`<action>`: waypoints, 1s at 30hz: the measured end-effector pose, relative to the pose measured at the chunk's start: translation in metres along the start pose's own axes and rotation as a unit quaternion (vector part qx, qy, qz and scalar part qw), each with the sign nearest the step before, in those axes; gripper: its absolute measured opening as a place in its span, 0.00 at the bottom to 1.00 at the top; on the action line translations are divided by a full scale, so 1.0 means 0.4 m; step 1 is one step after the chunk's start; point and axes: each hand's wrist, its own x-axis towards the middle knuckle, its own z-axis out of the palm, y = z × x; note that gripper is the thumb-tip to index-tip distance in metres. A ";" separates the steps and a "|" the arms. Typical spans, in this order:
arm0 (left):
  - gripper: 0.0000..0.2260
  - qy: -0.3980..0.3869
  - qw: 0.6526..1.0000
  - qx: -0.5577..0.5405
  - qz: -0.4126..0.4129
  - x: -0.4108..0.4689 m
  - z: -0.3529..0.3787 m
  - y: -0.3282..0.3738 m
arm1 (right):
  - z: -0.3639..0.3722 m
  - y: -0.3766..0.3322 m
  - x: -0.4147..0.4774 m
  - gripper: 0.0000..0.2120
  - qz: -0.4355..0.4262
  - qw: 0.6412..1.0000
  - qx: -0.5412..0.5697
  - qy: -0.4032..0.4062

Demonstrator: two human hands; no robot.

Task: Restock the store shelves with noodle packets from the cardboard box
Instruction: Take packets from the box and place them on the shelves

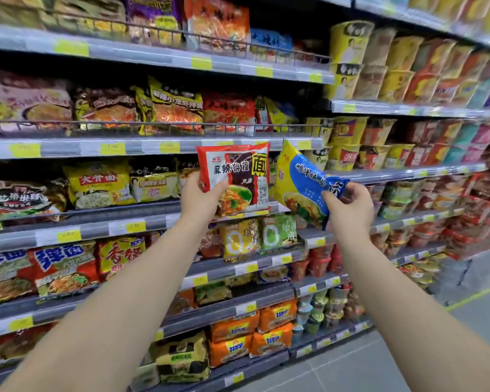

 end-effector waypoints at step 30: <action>0.18 0.107 0.955 0.215 0.173 0.739 0.560 0.115 | 0.271 0.113 0.918 0.16 -0.289 0.948 0.128 0.031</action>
